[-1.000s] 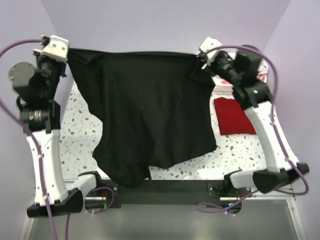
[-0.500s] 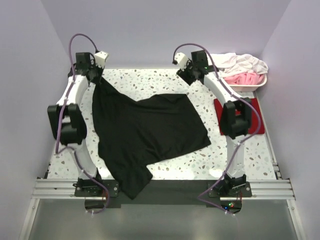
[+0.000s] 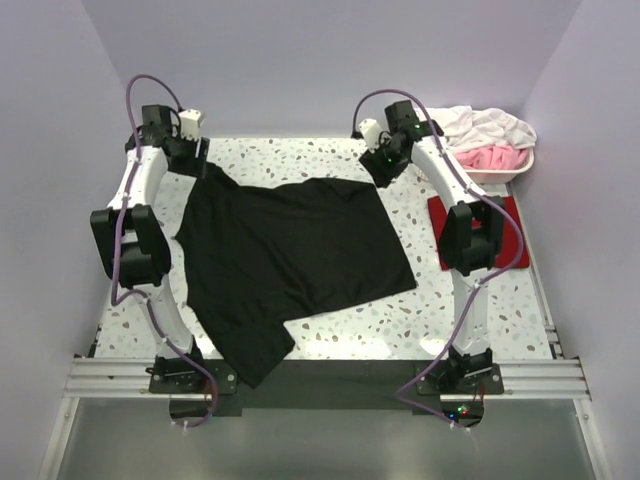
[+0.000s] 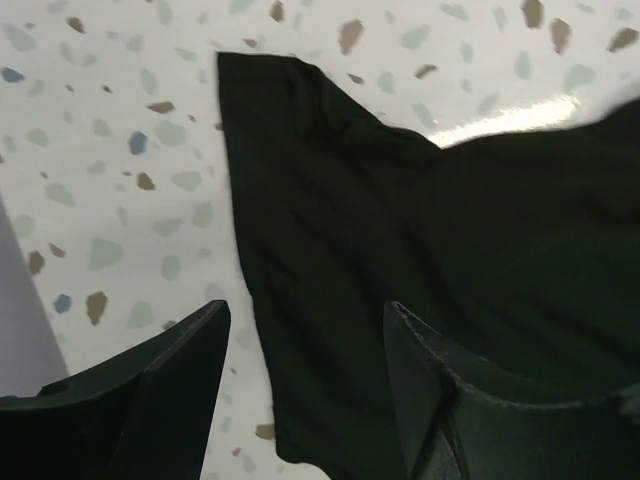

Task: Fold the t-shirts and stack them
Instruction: Flatten the tshirt out

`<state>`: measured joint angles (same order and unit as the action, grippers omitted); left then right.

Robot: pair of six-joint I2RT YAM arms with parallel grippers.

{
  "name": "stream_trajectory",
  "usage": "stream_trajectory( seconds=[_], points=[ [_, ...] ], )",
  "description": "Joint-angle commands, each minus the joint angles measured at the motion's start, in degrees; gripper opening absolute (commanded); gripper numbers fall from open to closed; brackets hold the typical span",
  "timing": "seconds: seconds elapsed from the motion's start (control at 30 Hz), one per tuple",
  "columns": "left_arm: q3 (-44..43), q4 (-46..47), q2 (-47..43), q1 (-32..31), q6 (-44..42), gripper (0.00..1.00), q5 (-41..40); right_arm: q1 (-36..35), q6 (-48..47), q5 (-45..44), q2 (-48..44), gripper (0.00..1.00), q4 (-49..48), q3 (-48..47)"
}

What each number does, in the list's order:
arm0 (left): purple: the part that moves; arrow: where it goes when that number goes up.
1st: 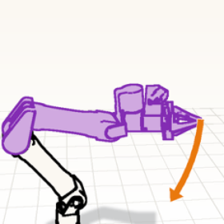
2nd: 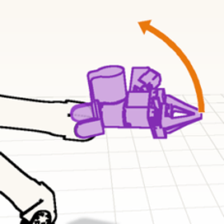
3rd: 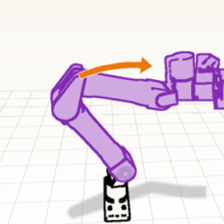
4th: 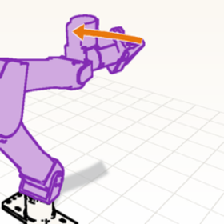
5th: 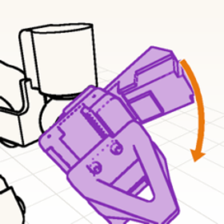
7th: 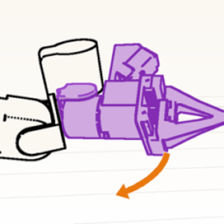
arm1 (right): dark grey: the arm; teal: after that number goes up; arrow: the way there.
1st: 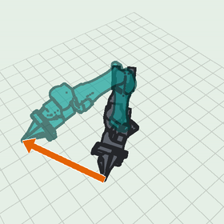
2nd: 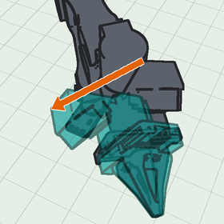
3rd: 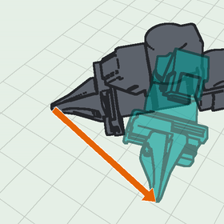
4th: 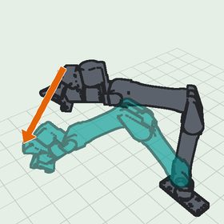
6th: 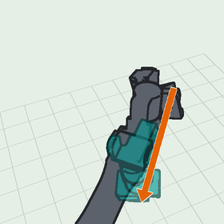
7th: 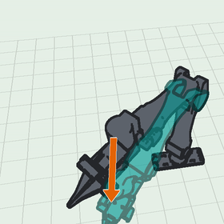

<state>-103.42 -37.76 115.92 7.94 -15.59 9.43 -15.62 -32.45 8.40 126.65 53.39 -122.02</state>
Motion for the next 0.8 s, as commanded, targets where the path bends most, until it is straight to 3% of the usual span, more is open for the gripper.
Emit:
stream_trajectory(
  seconds=[0.0, 0.13, 0.37, 0.63, 0.77],
  points=[
    [5.8, -2.5, -5.7, 0.1, -1.0, 0.67, 8.4, -1.3, -1.9, 5.3, -1.5, 0.54, 7.3, 3.7],
    [12.3, -6.0, -6.5, 0.2, -1.4, 0.63, 10.0, -2.2, -2.3, 4.3, 0.2, 0.42, 7.9, 8.6],
    [19.3, -7.1, -6.8, 0.2, -2.4, 0.60, 8.2, -2.3, -3.7, 1.1, -2.0, 0.31, 2.6, 21.9],
    [23.3, -6.7, -5.9, 0.2, -3.9, 0.56, 4.3, -2.9, -6.3, -1.5, -10.8, 0.26, -0.7, 39.6],
    [24.0, -7.0, -4.5, 0.2, -4.6, 0.55, 1.9, -4.0, -8.9, 0.3, -16.4, 0.25, 3.3, 47.4]
  ],
)
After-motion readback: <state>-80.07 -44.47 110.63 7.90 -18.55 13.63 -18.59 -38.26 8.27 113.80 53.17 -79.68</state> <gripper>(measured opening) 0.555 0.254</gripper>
